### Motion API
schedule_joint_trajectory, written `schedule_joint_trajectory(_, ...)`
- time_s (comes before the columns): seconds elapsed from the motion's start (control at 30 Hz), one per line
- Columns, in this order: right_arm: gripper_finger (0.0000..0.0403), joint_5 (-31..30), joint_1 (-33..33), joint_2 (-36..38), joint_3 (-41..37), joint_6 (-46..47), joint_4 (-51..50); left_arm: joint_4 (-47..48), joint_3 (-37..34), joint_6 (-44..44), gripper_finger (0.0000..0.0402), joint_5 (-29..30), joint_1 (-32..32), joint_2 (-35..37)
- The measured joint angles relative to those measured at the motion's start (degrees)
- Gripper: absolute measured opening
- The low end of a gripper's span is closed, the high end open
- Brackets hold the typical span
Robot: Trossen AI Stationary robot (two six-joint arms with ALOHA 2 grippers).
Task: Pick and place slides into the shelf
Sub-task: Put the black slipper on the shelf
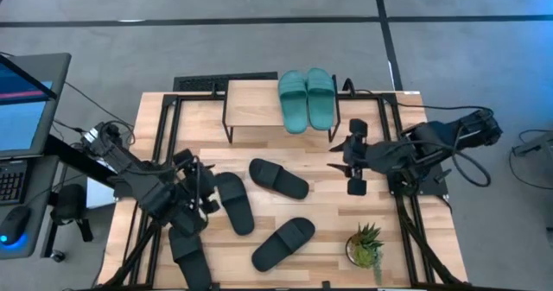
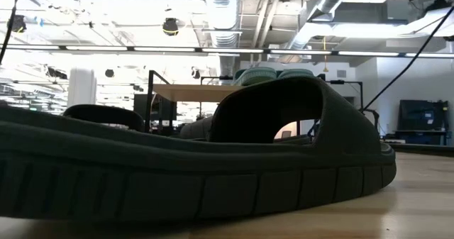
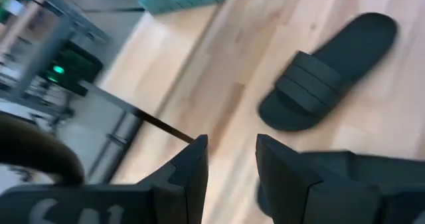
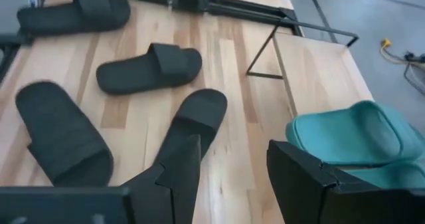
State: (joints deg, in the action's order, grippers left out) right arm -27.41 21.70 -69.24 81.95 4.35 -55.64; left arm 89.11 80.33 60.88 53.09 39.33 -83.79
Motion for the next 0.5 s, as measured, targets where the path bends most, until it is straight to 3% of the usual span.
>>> schedule_joint_trajectory(0.17, 0.0161, 0.37, -0.49, -0.42, 0.00, -2.92, -0.01, -3.83, -1.97, 3.96, 0.0116, -2.65, 2.34, -1.39)
schedule_joint_trajectory(0.37, 0.0161, 0.37, -0.36, 1.47, 0.02, -2.36, -2.65, -7.68, -2.66, 2.57, 0.0116, -10.16, 2.66, -5.05)
schedule_joint_trajectory(0.5, 0.0161, 0.22, -0.47, 1.17, -0.12, -3.74, -6.76, -9.17, -2.78, 4.20, 0.0116, -10.30, 2.99, -6.47)
